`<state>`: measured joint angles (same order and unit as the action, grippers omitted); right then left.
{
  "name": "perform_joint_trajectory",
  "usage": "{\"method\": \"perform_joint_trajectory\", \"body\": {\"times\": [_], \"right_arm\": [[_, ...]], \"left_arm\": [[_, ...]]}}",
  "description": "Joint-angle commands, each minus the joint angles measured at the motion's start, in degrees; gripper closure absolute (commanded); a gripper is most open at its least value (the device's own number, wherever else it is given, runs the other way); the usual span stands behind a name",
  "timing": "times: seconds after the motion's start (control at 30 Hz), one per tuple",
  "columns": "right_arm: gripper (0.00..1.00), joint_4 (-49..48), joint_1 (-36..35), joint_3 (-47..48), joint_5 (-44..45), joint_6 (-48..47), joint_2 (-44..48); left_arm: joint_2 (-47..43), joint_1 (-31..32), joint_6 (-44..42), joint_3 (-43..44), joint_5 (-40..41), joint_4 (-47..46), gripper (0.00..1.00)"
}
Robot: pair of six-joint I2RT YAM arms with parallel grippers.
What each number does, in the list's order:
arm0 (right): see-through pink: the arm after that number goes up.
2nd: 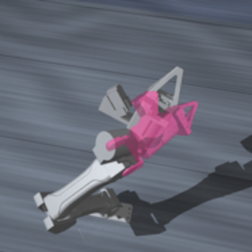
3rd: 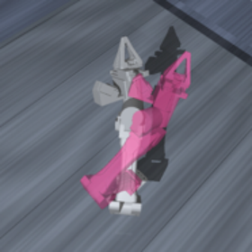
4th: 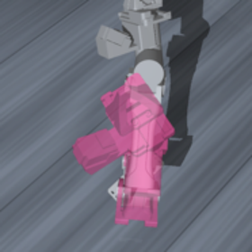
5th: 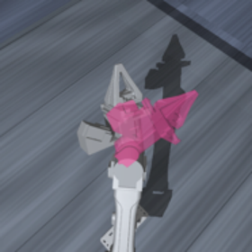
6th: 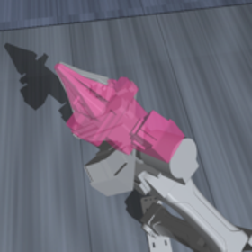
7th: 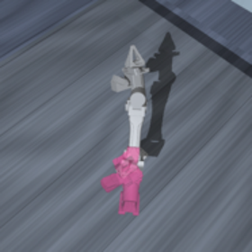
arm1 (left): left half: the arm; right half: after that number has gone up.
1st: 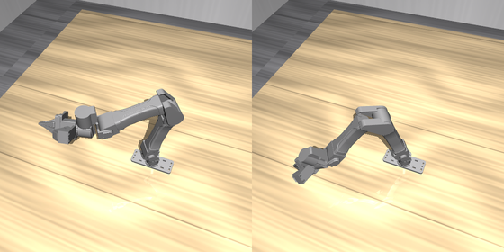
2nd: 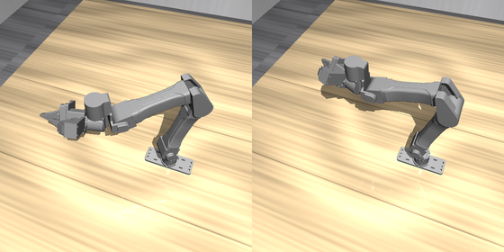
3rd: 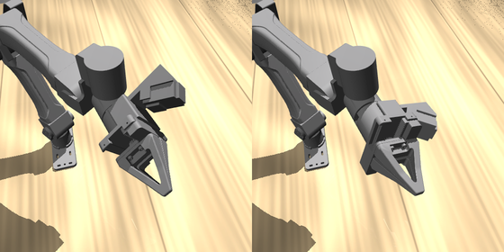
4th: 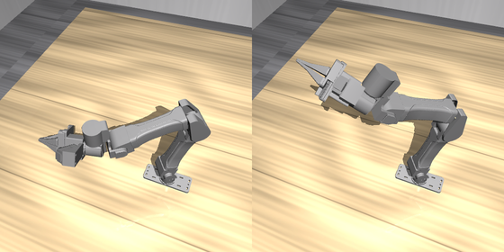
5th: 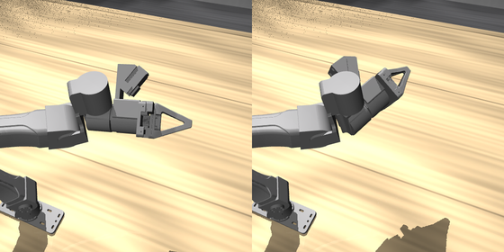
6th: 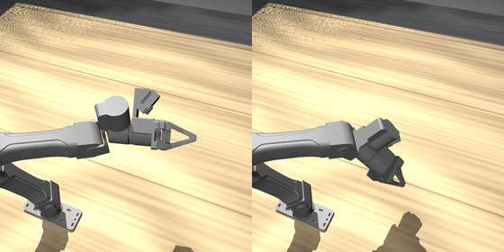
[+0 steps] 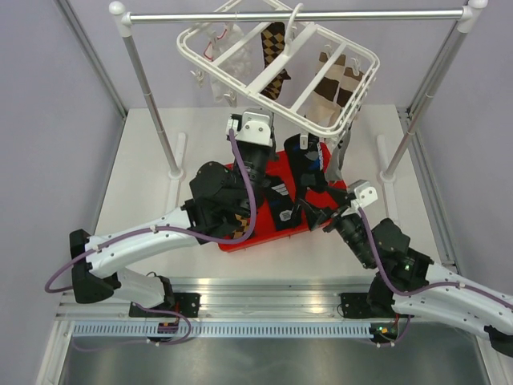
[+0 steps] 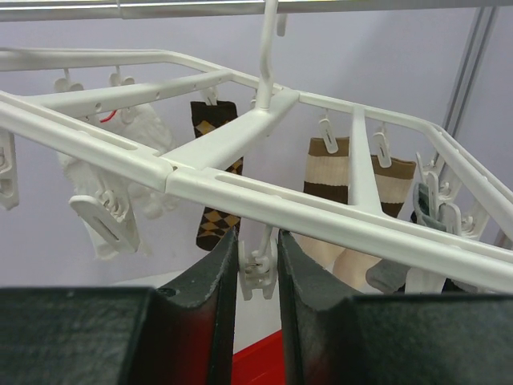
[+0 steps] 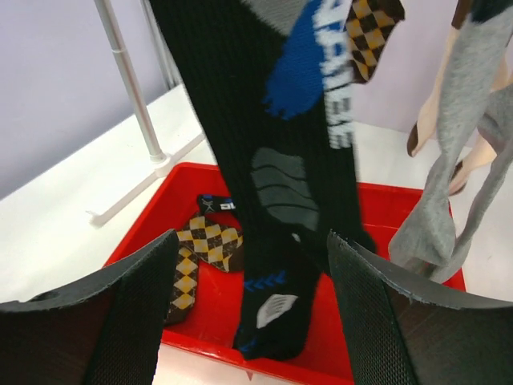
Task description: Remove the socks clipped to the hanger
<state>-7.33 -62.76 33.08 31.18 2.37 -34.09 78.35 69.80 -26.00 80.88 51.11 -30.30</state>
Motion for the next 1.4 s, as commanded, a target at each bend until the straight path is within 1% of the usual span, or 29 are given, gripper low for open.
{"method": "perform_joint_trajectory", "body": {"times": [0.0, 0.13, 0.23, 0.27, 0.33, 0.43, 0.57, 0.6, 0.67, 0.77, 0.87, 0.97, 1.0, 1.07, 1.1, 1.17, 1.2, 1.23, 1.33, 1.37], "right_arm": [[0.21, 2.1, 0.1, 1.6, -1.7, 1.0, 3.8], [0.21, 3.0, 0.1, 2.7, -1.9, 0.2, 4.1], [0.19, 2.4, 0.0, 3.0, -1.7, -0.8, 0.7], [0.19, 2.0, 0.2, 3.0, -2.2, -0.9, -1.8], [0.17, -1.0, 0.5, 2.7, -3.2, -1.3, -4.3], [0.15, -3.8, 3.4, 3.6, -8.1, -0.8, -8.7], [0.14, -8.0, 9.6, 3.7, -14.8, 1.2, -13.5], [0.14, -9.7, 10.6, 3.8, -19.0, 1.7, -14.3], [0.14, -10.9, 12.8, 4.3, -22.0, 2.9, -17.0], [0.15, -14.3, 14.9, 4.0, -26.9, 4.5, -18.6], [0.17, -16.8, 15.7, 3.1, -29.9, 6.1, -18.0], [0.28, -17.4, 15.7, 2.5, -31.1, 8.3, -17.2], [0.40, -18.1, 15.7, 2.3, -31.0, 9.5, -17.1], [0.58, -18.6, 15.7, 1.4, -31.1, 10.5, -16.7], [0.72, -19.0, 15.7, 1.1, -31.0, 11.0, -16.5], [0.80, -19.3, 15.7, 0.6, -31.1, 12.0, -16.3], [0.86, -19.4, 15.7, 0.5, -30.5, 12.2, -16.2], [0.98, -19.4, 15.7, 0.3, -29.6, 12.7, -16.3], [0.99, -19.6, 15.5, -0.3, -25.1, 12.9, -15.7], [0.99, -19.2, 15.0, -0.3, -23.4, 12.9, -15.5]], "left_arm": [[-1.9, -0.7, -1.1, -0.2, 1.3, -0.4, 0.98], [-2.1, -1.2, -0.7, -0.3, 1.2, 0.1, 0.98], [-2.9, -1.3, -0.6, -0.6, 1.1, 0.2, 0.98], [-2.9, -1.4, -0.6, -0.7, 1.1, 0.2, 0.98], [-3.2, -1.5, -0.8, -0.7, 1.1, 0.2, 0.98], [-3.6, -1.6, -0.7, -0.6, 0.8, 0.6, 0.98], [-4.1, -1.6, -0.3, -0.5, 0.6, 1.5, 0.98], [-4.1, -1.6, -0.3, -0.5, 0.6, 1.6, 0.98], [-4.1, -1.6, -0.3, -0.5, 0.6, 1.7, 0.98], [-4.3, -1.6, -0.2, -0.4, 0.5, 1.8, 0.98], [-4.2, -1.7, 0.0, -0.3, 0.2, 1.9, 0.98], [-4.3, -1.7, 1.6, -0.5, -0.5, 2.5, 0.98], [-4.2, -1.7, 1.9, -0.5, -0.7, 2.9, 0.98], [-4.0, -1.7, 2.5, -0.5, -0.9, 3.1, 0.98], [-3.9, -1.7, 2.7, -0.5, -1.0, 3.3, 0.98], [-3.8, -1.7, 3.3, -0.5, -1.3, 3.8, 0.98], [-3.8, -1.7, 3.5, -0.5, -1.4, 3.8, 0.98], [-3.9, -1.7, 3.8, -0.5, -1.5, 4.1, 0.98], [-3.9, -1.7, 5.2, -0.3, -1.8, 5.0, 0.97], [-3.9, -1.7, 5.7, -0.3, -2.0, 5.9, 0.96]]}}
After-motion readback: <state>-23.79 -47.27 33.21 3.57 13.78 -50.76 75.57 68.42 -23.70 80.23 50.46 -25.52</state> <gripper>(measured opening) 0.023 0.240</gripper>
